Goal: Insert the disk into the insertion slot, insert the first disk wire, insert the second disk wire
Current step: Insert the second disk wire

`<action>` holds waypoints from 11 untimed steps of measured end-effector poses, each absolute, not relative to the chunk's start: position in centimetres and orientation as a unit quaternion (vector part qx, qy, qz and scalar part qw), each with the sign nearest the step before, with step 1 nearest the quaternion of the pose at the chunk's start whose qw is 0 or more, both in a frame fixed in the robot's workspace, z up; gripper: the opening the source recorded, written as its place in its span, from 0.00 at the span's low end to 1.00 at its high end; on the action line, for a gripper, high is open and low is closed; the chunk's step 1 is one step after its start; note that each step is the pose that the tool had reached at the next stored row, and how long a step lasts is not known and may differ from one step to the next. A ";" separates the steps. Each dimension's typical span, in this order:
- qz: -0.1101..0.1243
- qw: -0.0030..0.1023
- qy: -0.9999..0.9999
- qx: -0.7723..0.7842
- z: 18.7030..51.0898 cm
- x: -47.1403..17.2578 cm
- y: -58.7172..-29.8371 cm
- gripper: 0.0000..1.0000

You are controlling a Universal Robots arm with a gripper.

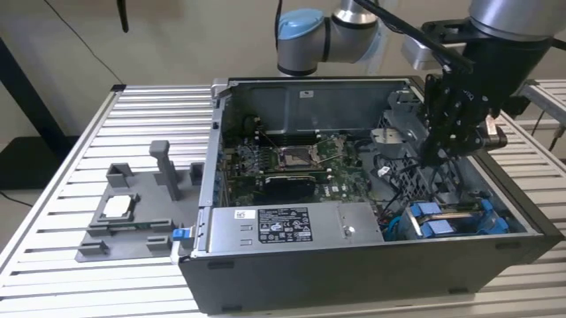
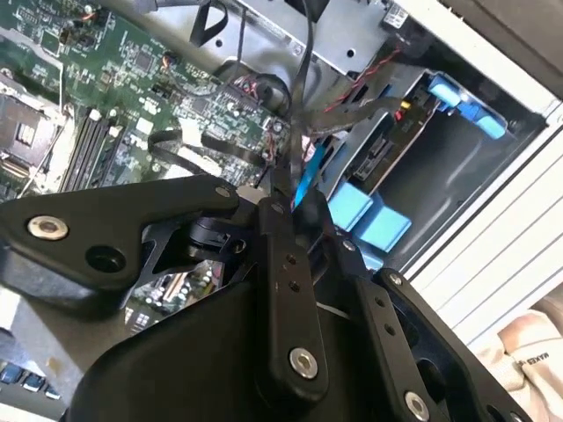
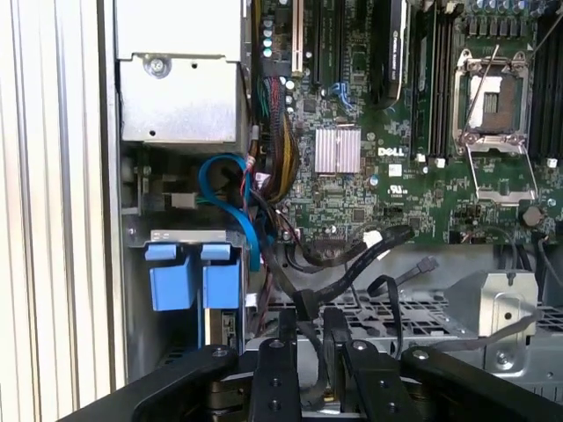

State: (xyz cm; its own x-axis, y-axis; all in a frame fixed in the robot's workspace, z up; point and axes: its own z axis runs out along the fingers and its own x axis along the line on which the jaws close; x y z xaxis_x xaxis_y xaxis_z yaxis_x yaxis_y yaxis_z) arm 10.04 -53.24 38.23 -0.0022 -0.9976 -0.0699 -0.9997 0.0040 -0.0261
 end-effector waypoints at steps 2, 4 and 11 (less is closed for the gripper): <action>0.013 0.036 0.708 -0.706 38.2 9.6 -53.2 0.27; 0.011 0.038 0.707 -0.706 38.2 9.2 -53.2 0.27; 0.009 0.037 0.707 -0.706 38.2 9.0 -53.1 0.27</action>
